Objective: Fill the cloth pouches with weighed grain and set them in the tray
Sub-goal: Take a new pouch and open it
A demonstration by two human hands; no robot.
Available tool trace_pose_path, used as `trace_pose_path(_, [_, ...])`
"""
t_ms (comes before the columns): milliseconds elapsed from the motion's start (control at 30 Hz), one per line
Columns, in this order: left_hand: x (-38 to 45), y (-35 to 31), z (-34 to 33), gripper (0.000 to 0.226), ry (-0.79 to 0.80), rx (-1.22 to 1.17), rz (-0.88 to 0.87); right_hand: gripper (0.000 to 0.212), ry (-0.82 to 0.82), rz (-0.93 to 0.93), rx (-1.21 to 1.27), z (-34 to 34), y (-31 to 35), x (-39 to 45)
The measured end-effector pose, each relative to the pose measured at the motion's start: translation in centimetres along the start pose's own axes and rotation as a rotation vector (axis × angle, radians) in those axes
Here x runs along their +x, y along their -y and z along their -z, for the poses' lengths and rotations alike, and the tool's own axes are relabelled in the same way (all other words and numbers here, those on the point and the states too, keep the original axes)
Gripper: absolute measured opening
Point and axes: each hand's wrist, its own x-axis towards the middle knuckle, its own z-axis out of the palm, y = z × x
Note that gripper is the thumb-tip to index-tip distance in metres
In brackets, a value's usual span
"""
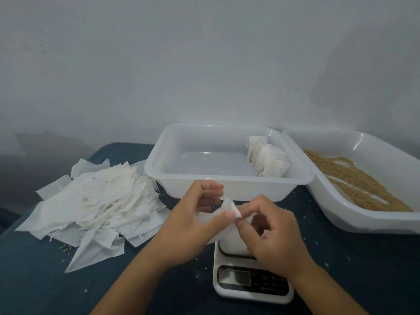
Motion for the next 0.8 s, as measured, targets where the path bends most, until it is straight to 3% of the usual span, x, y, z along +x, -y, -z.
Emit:
trace_pose_path(100, [-0.1, 0.1, 0.0, 0.053, 0.117, 0.085, 0.036, 0.003, -0.022, -0.072, 0.146, -0.2, 0.5, -0.1])
trace_pose_path(267, [0.1, 0.3, -0.1, 0.035, 0.101, 0.096, 0.013, 0.003, -0.018, -0.105, 0.244, 0.1, 0.6, -0.1])
trace_pose_path(433, [0.0, 0.8, -0.4, 0.029, -0.025, 0.276, -0.096, 0.012, 0.137, -0.220, 0.310, 0.2, 0.4, 0.1])
trace_pose_path(600, [0.0, 1.1, -0.7, 0.035, -0.058, 0.484, -0.194, 0.006, 0.130, -0.249, 0.154, -0.1, 0.3, 0.3])
trace_pose_path(800, [0.0, 1.4, -0.9, 0.043, -0.055, 0.528, -0.158, 0.015, 0.111, -0.279, 0.338, 0.3, 0.6, 0.3])
